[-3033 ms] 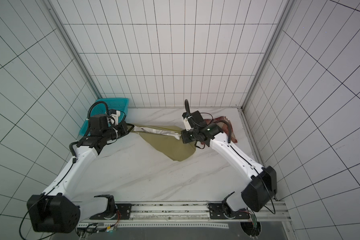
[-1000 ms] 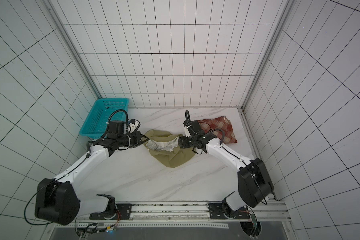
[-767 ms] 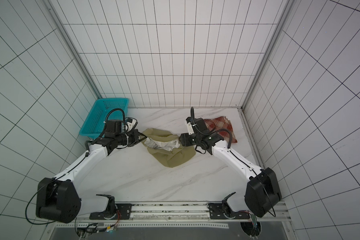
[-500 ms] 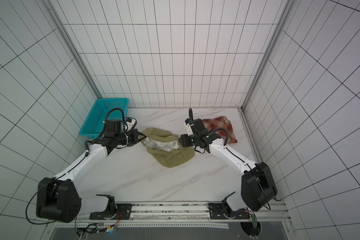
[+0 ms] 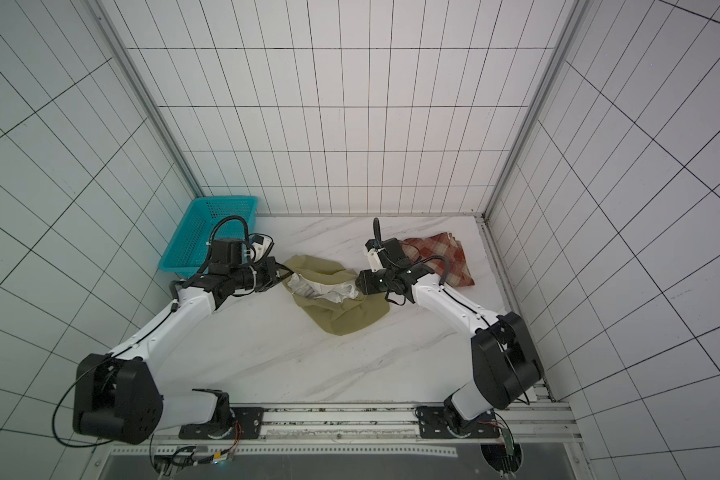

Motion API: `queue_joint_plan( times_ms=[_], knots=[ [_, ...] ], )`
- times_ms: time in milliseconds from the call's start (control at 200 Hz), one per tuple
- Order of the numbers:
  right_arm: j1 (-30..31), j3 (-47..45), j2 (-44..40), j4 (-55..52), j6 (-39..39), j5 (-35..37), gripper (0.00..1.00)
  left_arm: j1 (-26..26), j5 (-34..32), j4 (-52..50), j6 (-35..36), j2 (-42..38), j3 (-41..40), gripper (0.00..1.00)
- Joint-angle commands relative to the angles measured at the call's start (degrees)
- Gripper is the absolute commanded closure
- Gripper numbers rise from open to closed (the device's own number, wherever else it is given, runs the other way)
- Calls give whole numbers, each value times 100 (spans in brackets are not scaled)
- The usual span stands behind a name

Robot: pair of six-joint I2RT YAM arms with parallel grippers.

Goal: Fold and stack skirts
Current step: Fold the skirt at the center of the table.

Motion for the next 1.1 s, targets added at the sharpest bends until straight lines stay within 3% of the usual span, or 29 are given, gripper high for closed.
queue_joint_plan(
  times_ms=[0, 40, 100, 175, 255, 400, 525, 635, 740, 825, 899, 1099],
  knots=[
    [-26, 91, 163, 76, -130, 145, 62, 11, 27, 133, -61, 40, 297, 100],
    [-25, 99, 188, 89, -152, 186, 64, 9, 40, 134, -84, 42, 347, 100],
    [-27, 163, 221, 91, -206, 291, 76, 17, 54, 134, -99, 54, 432, 100],
    [-27, 435, 284, -144, -332, 542, 100, 56, 42, 105, -107, 78, 591, 100],
    [-19, 1014, 286, -744, -532, 1071, 100, 188, 33, -66, -121, 136, 885, 100],
    [-16, 2916, 161, -2330, -679, 2265, 100, 658, -11, -526, -31, 226, 1618, 100],
    [-11, 3976, -92, -2989, -702, 2320, 100, 1031, -22, -608, -63, 127, 2058, 100],
    [-14, 3714, -157, -3352, -723, 2655, 100, 1218, -172, -560, -55, -41, 2052, 100],
    [-36, 2512, -143, -3516, -654, 3252, 100, 1503, -87, -658, -28, -155, 1871, 100],
    [-85, 1611, -349, -3222, -545, 3009, 100, 1634, -125, -704, 3, -275, 1667, 100],
    [-220, 1446, -581, -2968, -491, 2500, 100, 1634, -115, -722, -18, -310, 1548, 100],
    [-867, 3095, -1052, -2121, -423, 1023, 100, 1635, -93, -372, -405, -113, 1987, 100]
  ],
)
